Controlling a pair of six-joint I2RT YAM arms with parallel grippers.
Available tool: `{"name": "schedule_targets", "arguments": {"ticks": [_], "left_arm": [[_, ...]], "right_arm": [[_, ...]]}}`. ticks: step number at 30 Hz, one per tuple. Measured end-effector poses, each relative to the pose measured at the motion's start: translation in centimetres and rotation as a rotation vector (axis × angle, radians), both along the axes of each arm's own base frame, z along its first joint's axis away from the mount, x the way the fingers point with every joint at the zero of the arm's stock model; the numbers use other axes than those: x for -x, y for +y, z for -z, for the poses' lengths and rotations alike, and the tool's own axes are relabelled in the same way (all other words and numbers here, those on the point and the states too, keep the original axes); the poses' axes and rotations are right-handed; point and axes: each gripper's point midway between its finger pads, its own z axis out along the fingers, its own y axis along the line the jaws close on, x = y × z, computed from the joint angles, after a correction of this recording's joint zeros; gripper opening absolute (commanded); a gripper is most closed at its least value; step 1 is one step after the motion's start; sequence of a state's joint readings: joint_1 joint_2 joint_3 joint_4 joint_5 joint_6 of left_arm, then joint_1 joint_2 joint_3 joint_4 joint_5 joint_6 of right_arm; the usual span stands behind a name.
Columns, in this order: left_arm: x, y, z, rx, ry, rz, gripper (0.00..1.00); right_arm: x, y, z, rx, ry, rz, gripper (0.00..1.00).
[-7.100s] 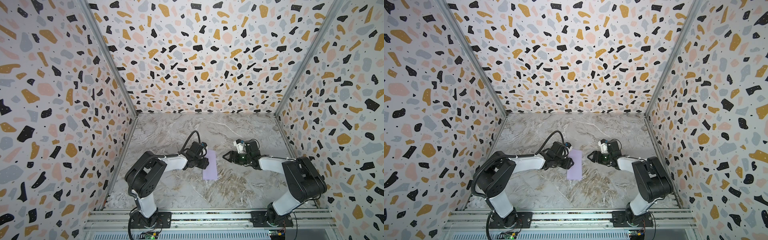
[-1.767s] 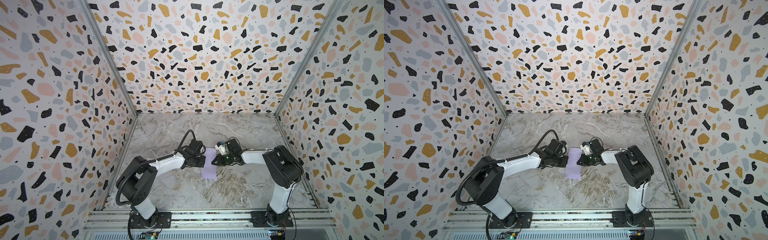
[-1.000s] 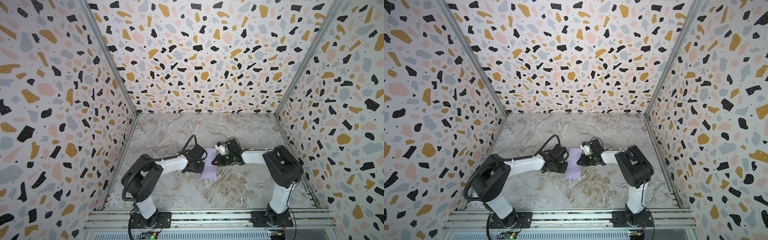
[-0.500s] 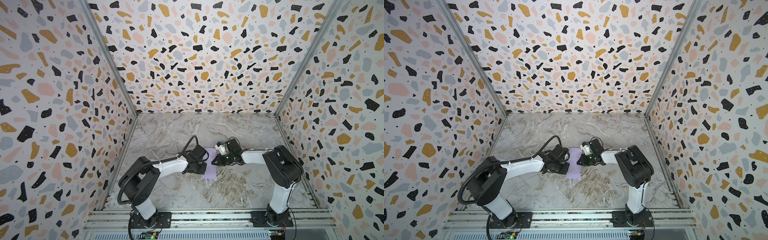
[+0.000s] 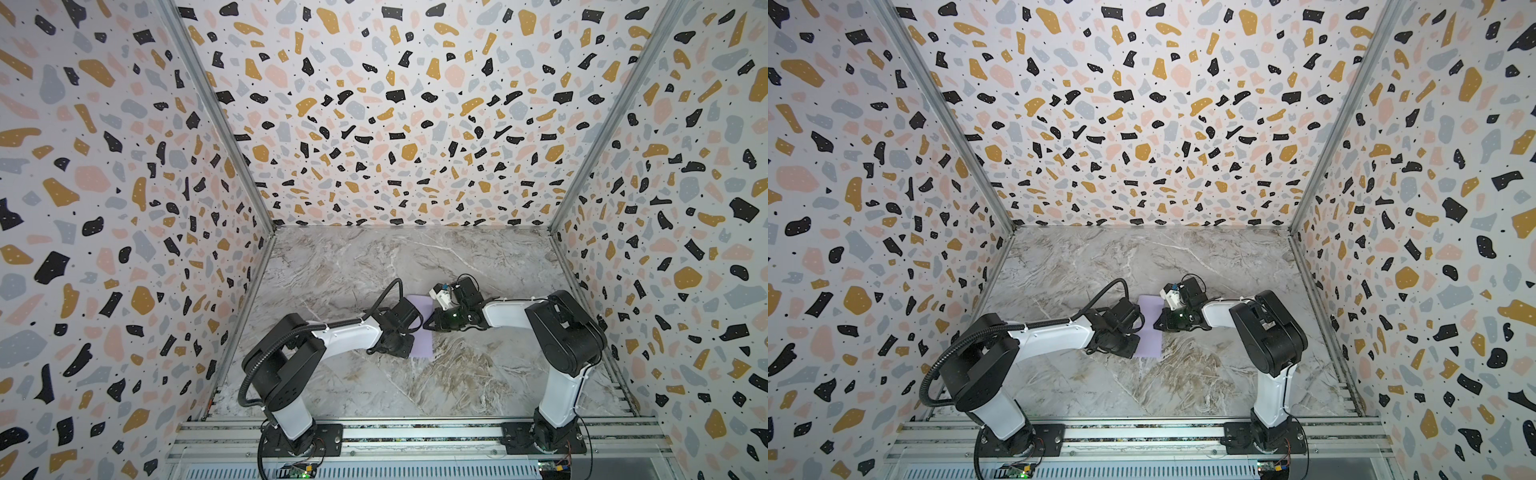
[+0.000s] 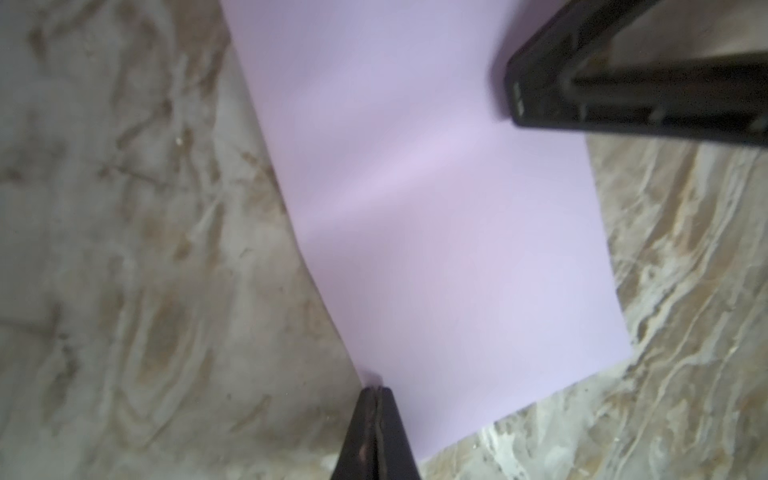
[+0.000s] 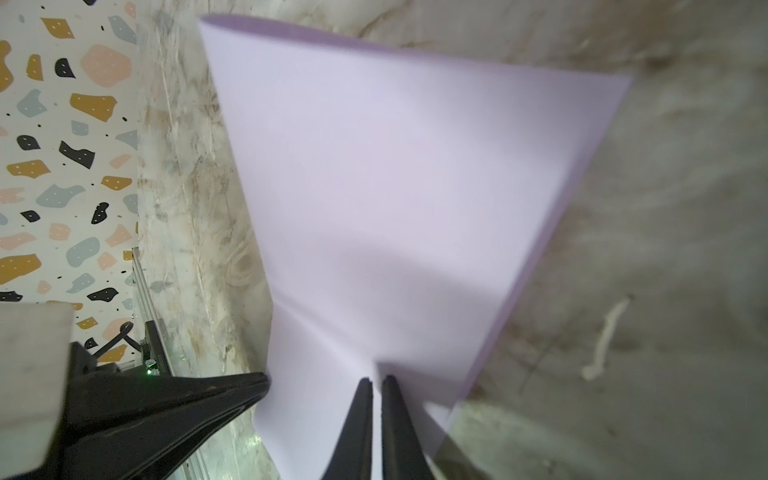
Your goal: Fold a paper plane with a square sheet of paper (pick it up from the middle)
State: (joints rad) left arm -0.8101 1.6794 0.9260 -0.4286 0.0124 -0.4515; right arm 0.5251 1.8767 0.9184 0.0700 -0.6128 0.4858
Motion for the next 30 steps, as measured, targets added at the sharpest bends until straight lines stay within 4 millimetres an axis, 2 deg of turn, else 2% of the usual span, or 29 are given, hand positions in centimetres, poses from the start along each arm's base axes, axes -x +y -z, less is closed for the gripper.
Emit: {"name": "schedule_targets", "arguments": {"ticks": [3, 8, 11, 20, 30], "left_arm": [[0.6, 0.6, -0.3, -0.015, 0.018, 0.004, 0.00], [0.2, -0.6, -2.3, 0.062, -0.017, 0.004, 0.00], [-0.3, -1.2, -2.7, 0.086, -0.030, 0.003, 0.00], [0.2, -1.3, -0.3, 0.059, 0.031, 0.007, 0.00], [1.5, -1.3, 0.0, 0.065, 0.044, 0.041, 0.00]], "right_arm": [[0.0, 0.0, 0.0, 0.000, -0.001, -0.001, 0.10], [0.0, 0.0, 0.0, 0.000, -0.001, -0.001, 0.10], [0.0, 0.0, 0.0, 0.000, -0.001, -0.001, 0.10], [0.0, 0.0, 0.0, 0.000, -0.001, -0.001, 0.10], [0.0, 0.0, 0.0, 0.001, -0.004, -0.003, 0.10]]}}
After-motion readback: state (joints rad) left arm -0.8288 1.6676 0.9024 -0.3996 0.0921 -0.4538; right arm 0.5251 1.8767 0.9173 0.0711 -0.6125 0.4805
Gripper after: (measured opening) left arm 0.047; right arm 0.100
